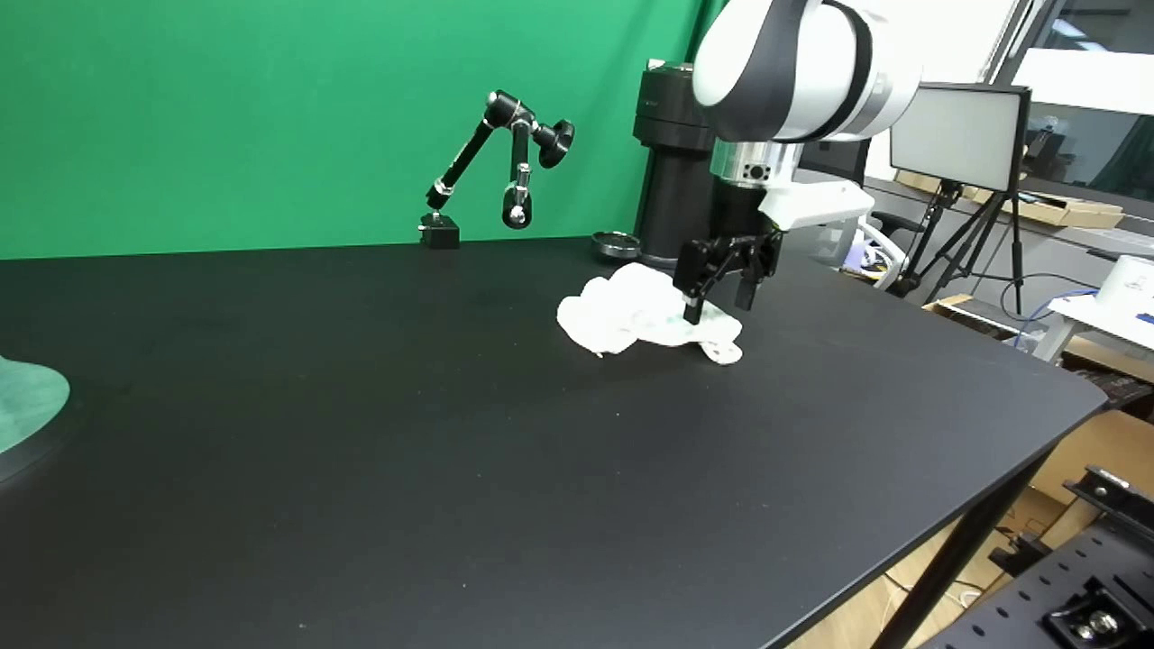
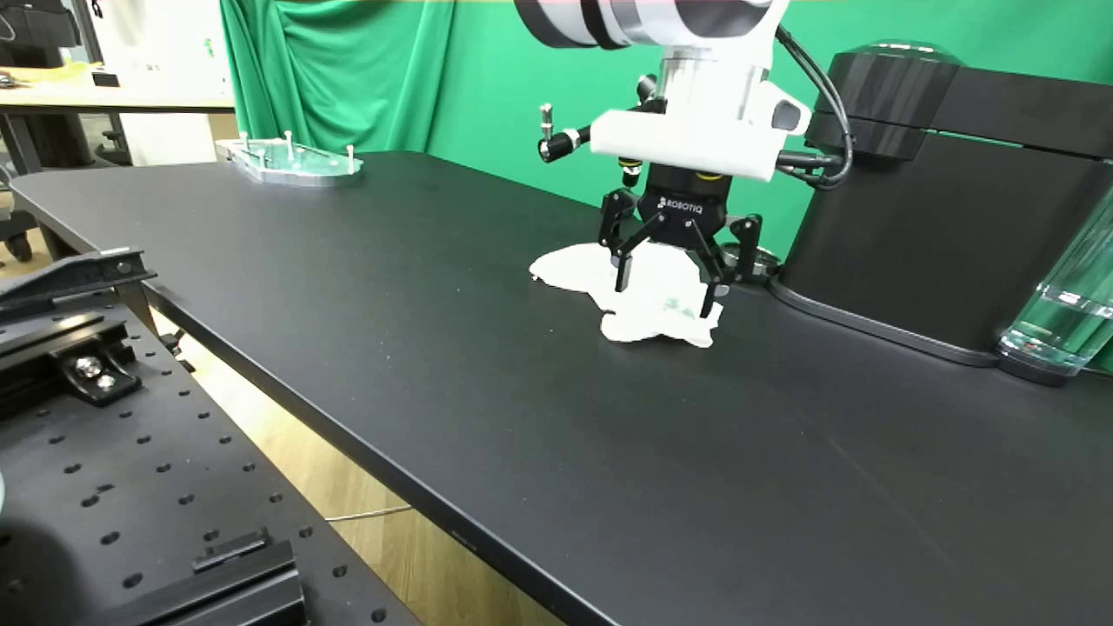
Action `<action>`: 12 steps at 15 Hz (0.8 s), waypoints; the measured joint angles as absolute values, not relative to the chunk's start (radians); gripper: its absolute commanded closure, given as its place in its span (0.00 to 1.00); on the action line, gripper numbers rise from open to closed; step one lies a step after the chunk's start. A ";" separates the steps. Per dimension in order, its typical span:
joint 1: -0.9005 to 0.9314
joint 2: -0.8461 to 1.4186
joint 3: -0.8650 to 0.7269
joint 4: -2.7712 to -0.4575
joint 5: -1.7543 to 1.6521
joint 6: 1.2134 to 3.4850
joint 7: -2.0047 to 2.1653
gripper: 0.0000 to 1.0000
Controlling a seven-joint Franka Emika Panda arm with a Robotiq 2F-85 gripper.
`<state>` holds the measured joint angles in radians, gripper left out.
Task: Take the white cloth from the table and put it on the black rod
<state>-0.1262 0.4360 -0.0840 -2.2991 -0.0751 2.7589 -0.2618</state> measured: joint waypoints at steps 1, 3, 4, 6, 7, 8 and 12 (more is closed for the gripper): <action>-0.126 0.443 -0.080 -2.294 -0.061 2.759 -0.257 0.40; -0.127 0.452 -0.074 -2.288 -0.042 2.759 -0.251 0.55; -0.127 0.455 -0.074 -2.286 -0.037 2.759 -0.249 0.61; -0.128 0.462 -0.074 -2.281 -0.034 2.759 -0.240 0.75; -0.128 0.466 -0.074 -2.278 -0.032 2.759 -0.237 0.81; -0.129 0.468 -0.074 -2.276 -0.029 2.758 -0.236 0.89; -0.134 0.469 -0.069 -2.273 -0.013 2.757 -0.236 1.00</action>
